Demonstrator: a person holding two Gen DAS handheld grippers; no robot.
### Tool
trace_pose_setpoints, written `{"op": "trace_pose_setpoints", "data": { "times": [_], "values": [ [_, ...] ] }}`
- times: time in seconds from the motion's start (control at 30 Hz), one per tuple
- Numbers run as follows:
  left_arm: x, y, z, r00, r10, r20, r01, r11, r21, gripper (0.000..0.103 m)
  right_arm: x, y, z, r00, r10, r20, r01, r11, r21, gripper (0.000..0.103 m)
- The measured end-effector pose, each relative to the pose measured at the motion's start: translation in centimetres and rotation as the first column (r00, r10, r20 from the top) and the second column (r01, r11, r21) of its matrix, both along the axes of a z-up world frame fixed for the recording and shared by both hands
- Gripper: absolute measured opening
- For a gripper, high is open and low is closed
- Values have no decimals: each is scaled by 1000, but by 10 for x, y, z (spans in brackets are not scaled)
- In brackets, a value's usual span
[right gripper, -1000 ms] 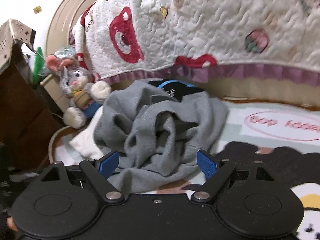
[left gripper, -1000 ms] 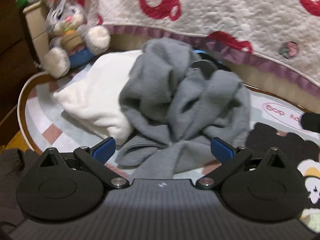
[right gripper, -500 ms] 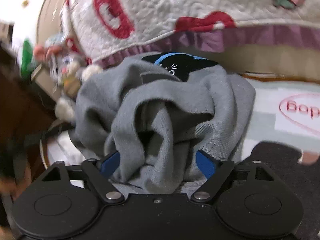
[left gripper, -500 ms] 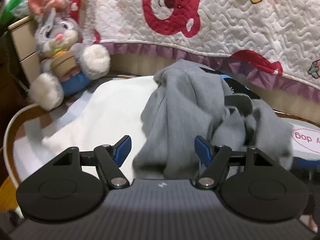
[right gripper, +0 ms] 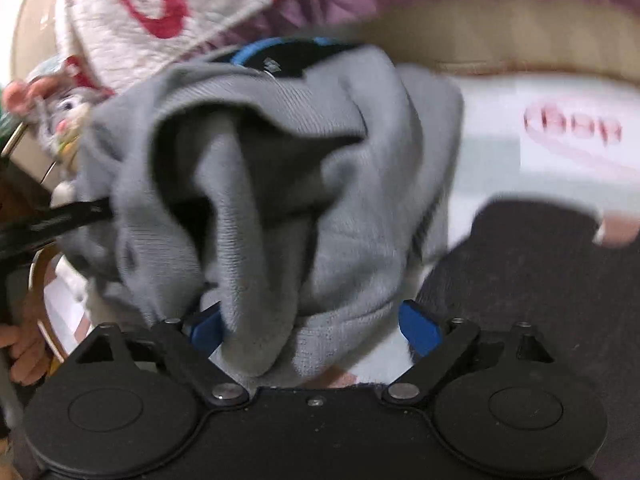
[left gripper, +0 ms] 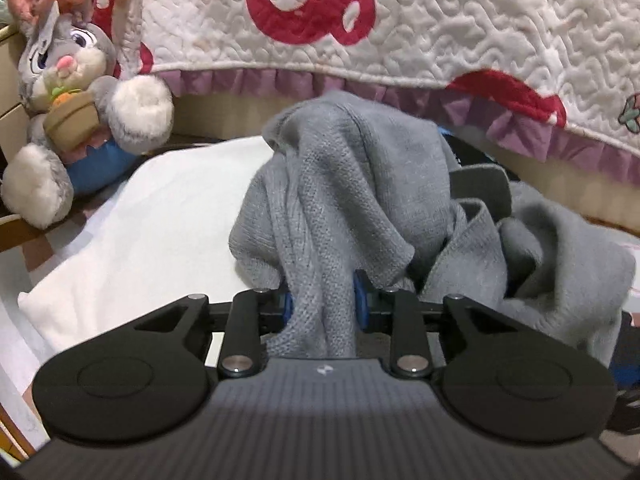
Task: Fold clothes
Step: 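Grasp the grey sweater with the left gripper while the right gripper grasps another part, then lift and shake out the grey sweater with both grippers, spreading it flat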
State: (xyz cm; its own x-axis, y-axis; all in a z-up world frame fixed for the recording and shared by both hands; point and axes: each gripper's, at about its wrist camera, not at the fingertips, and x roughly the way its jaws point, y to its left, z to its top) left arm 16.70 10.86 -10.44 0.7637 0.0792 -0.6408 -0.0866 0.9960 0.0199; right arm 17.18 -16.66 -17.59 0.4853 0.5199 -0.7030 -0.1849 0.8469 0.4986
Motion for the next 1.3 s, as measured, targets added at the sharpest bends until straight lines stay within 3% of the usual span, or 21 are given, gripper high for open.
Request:
{"op": "trace_pose_setpoints", "data": {
  "times": [0.13, 0.17, 0.2, 0.23, 0.33, 0.4, 0.43, 0.47, 0.53, 0.73, 0.93, 1.03, 1.13, 1.3],
  "values": [
    [2, 9, -7, 1000, 1, 22, 1, 997, -81, 39, 11, 14, -9, 997, -56, 60, 57, 998, -13, 95],
    [3, 11, -9, 1000, -3, 23, 5, 995, -101, 45, 14, 18, -8, 995, -49, 88, 52, 998, -24, 88],
    [5, 12, -11, 1000, -7, 25, 10, 993, -121, 47, 17, 22, -6, 992, -40, 119, 44, 998, -33, 75],
    [5, 11, -10, 999, -14, 32, 18, 992, -124, 52, 23, 24, -3, 990, -12, 137, 16, 999, -32, 26],
    [5, 8, -8, 998, -38, 55, 44, 992, -121, 85, 22, 24, 26, 982, 24, 187, -12, 998, -64, 22],
    [4, 6, -6, 996, -53, 70, 61, 991, -119, 77, 12, 14, 49, 969, 29, 245, -4, 995, -102, 20],
    [4, 4, -5, 995, -61, 78, 70, 991, -117, 44, 9, 6, 58, 964, 18, 265, 16, 992, -127, 19],
    [4, 3, -4, 994, -69, 86, 79, 990, -116, 24, 8, -4, 65, 960, 1, 281, 44, 987, -154, 18],
    [4, 1, -2, 991, -84, 101, 96, 989, -113, 19, 6, -23, 80, 949, -33, 313, 101, 974, -205, 18],
    [-31, -21, 23, 971, -142, 193, 146, 989, -4, 16, -6, -84, 126, 901, -120, 417, 266, 912, -313, 17],
    [-53, -51, 40, 956, -182, 230, 193, 981, -29, 16, -49, -158, 162, 854, -137, 502, 354, 860, -368, 17],
    [-55, -74, 30, 950, -239, 203, 250, 968, -27, 16, -73, -204, 150, 841, -220, 495, 420, 841, -341, 17],
    [-53, -97, 10, 947, -283, 150, 290, 957, -30, 15, -90, -247, 118, 838, -309, 449, 464, 837, -290, 17],
    [-58, -134, 13, 937, -314, 151, 301, 948, 103, 14, -95, -280, 84, 851, -340, 400, 466, 840, -279, 17]
  ]
}}
